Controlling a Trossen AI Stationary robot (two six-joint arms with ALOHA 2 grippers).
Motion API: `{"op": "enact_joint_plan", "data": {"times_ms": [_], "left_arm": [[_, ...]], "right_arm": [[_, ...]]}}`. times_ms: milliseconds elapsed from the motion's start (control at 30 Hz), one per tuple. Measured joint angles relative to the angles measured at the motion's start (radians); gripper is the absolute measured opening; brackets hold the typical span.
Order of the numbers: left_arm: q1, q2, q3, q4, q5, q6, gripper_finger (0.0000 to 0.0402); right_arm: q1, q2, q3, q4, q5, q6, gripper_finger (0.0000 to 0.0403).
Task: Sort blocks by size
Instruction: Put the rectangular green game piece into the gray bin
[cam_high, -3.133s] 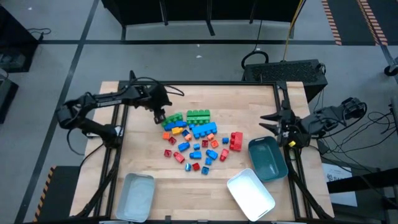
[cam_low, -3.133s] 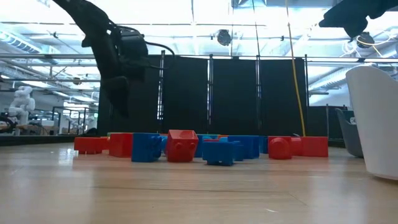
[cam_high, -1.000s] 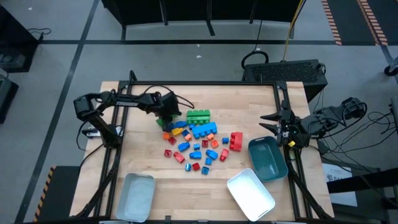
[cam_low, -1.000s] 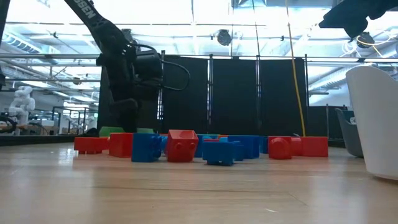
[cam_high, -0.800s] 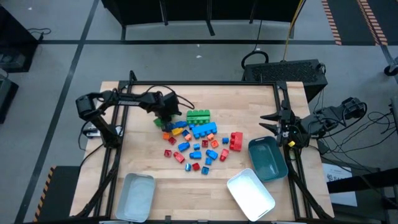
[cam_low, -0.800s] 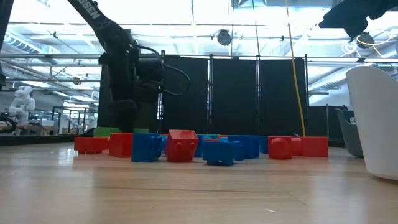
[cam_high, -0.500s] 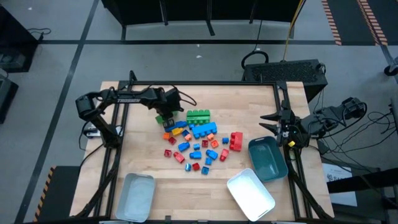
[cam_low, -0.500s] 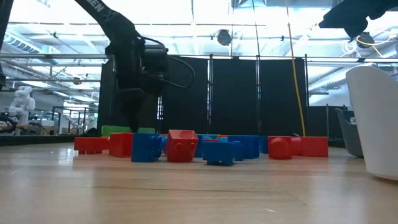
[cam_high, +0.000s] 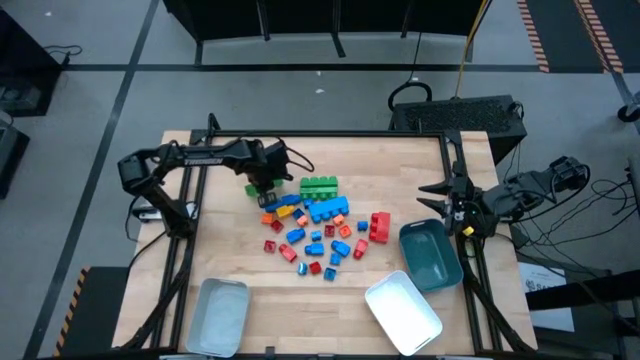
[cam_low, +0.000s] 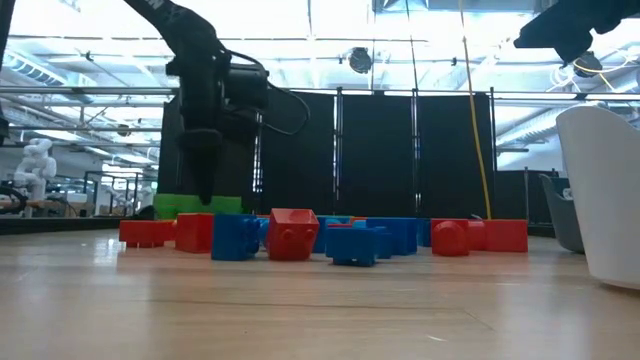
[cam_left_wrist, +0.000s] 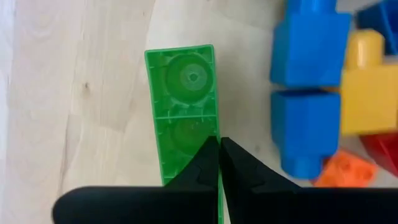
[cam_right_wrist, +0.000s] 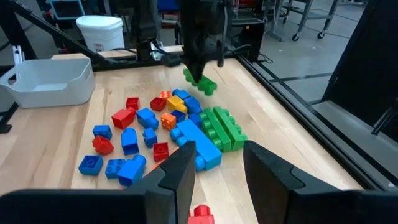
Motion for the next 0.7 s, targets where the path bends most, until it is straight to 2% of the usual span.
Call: {"op": "enact_joint_plan", "data": {"times_ms": [233,367,533,700], "left_arm": [[-0.058,-0.158,0.017,-0.165,0.001,-0.091,0.0008],[-0.145,-0.308,0.023,-0.231,0.076,-0.198,0.0008],[-0.342,-0.485,0.023,-0.257,0.102,-0.397,0.0004],[-0.611,-0.556,0.023,-0.253,0.069,-0.623,0.0003]], "right_arm": [[0.0,0.0,0.0,-0.024,0.002,0.015,0.0118],[0.0,0.0,0.0,-0.024,0.002,0.015,0.0118],[0.0,0.0,0.0,-0.023,0.004,0.015,0.0118],[0.0,0.0,0.0,-0.023,0.004,0.023,0.0118]]}}
